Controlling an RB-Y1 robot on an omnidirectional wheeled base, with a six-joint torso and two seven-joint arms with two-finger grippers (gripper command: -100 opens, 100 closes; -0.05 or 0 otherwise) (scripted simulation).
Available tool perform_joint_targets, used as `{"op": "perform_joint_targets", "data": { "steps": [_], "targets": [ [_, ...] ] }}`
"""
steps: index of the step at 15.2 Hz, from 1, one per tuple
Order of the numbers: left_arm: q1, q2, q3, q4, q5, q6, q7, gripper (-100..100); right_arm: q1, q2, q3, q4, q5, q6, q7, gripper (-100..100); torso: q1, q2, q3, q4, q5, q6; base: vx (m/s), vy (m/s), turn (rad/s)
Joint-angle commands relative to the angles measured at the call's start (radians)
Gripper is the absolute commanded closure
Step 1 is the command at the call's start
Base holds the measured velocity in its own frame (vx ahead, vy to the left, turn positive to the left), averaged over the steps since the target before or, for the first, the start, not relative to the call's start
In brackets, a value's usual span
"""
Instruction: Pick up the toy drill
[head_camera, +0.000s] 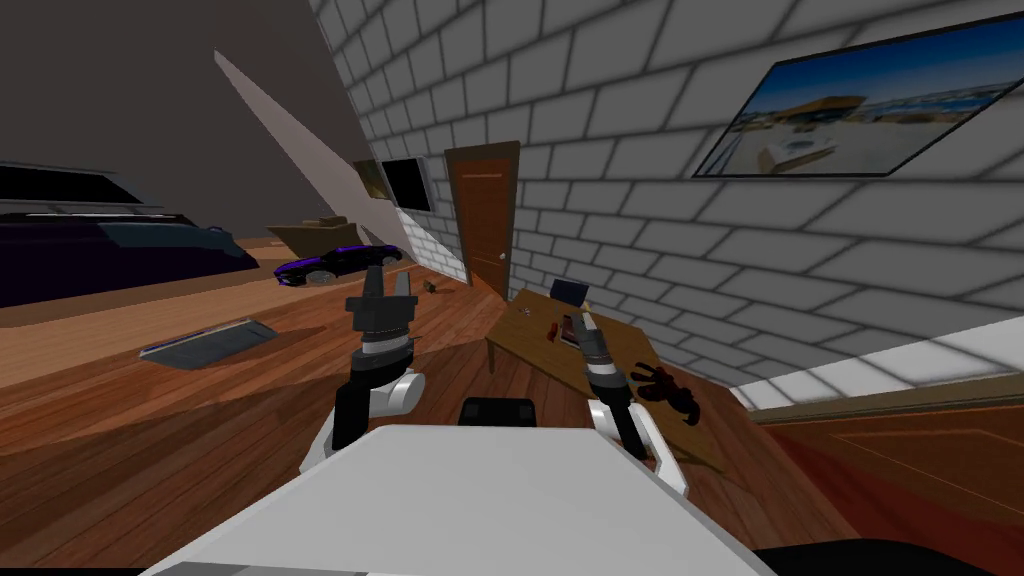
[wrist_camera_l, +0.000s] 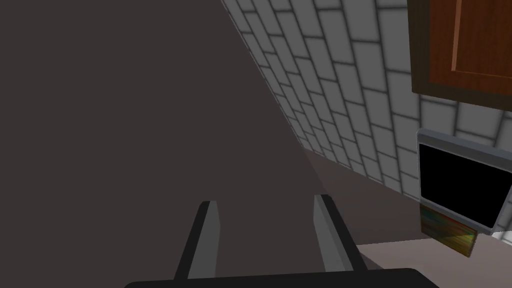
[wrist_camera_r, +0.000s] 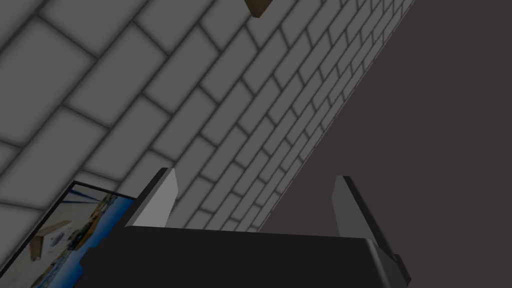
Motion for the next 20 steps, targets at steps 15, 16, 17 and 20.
{"op": "perform_joint_targets", "data": {
  "steps": [15, 16, 17, 20],
  "targets": [
    [0.000, 0.000, 0.000, 0.000, 0.000, 0.000, 0.000, 0, -0.013, -0.039, -0.084, 0.190, 0.167, 0.003, 0.321, -100, -0.001, -0.002, -0.001, 0.000, 0.000, 0.000, -0.068, -0.084, 0.256],
    [0.000, 0.000, 0.000, 0.000, 0.000, 0.000, 0.000, 0, -0.013, -0.039, -0.084, 0.190, 0.167, 0.003, 0.321, -100, -0.001, -0.002, -0.001, 0.000, 0.000, 0.000, -0.055, -0.074, 0.070],
    [0.000, 0.000, 0.000, 0.000, 0.000, 0.000, 0.000, 0, -0.017, -0.047, -0.098, 0.229, 0.197, 0.005, 0.358, -100, -0.001, -0.002, -0.001, 0.000, 0.000, 0.001, -0.070, -0.083, 0.230],
    [0.000, 0.000, 0.000, 0.000, 0.000, 0.000, 0.000, 0, -0.021, -0.056, -0.112, 0.269, 0.228, 0.006, 0.410, -100, -0.002, -0.003, -0.001, 0.000, -0.001, 0.001, -0.063, -0.078, 0.274]
  ]
}}
